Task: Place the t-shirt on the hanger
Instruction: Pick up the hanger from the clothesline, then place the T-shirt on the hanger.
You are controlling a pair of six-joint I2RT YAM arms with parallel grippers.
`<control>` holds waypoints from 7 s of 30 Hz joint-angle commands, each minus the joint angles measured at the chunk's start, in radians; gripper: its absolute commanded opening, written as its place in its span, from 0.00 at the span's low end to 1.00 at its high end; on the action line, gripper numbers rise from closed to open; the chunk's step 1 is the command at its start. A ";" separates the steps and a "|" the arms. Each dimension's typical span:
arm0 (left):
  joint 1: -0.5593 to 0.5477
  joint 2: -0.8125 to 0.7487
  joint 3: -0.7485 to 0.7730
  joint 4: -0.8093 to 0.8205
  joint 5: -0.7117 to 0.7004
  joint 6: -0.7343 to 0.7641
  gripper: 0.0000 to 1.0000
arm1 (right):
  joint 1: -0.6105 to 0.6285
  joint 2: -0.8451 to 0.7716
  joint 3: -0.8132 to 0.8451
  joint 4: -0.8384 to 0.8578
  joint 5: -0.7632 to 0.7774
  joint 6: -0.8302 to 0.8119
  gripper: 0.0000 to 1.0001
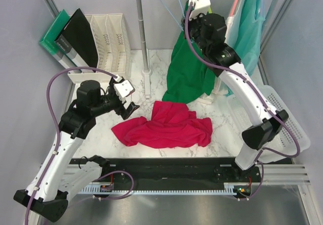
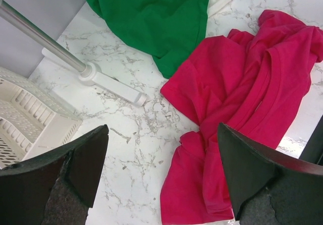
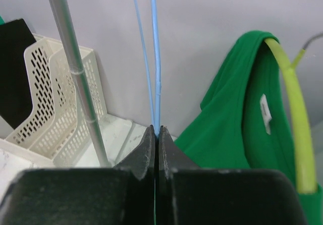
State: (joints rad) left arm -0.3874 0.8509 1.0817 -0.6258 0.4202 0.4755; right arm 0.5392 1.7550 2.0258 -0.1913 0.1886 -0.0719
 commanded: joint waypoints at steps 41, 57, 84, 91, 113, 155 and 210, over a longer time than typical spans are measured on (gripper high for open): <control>-0.048 0.000 -0.341 0.380 0.485 0.072 0.48 | -0.008 -0.922 -0.886 -0.586 -0.893 -0.327 0.00; -0.186 0.132 -0.272 0.166 0.292 0.126 0.02 | 0.057 -0.562 -0.633 -0.749 -0.819 -0.502 0.95; -0.174 0.208 -0.218 0.149 0.286 -0.089 0.41 | 0.160 -0.436 -0.713 -0.707 -0.597 -0.615 0.00; -0.013 0.148 -0.253 0.117 0.295 -0.018 0.78 | -0.027 -0.370 -0.691 -0.924 -0.617 -0.802 0.00; 0.008 0.100 -0.310 0.115 0.310 0.012 0.86 | -0.091 -0.286 -0.478 -0.959 -0.584 -0.824 0.00; 0.008 0.082 -0.335 0.113 0.321 0.032 0.87 | -0.057 -0.226 -0.547 -1.056 -0.621 -0.841 0.00; 0.033 0.031 -0.373 0.132 0.307 0.011 0.86 | 0.117 0.119 -0.329 -0.918 -0.868 -0.684 0.00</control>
State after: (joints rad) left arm -0.3679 0.9016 0.7158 -0.5228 0.7158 0.4808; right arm 0.6395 1.8492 1.6390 -1.1561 -0.6048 -0.7879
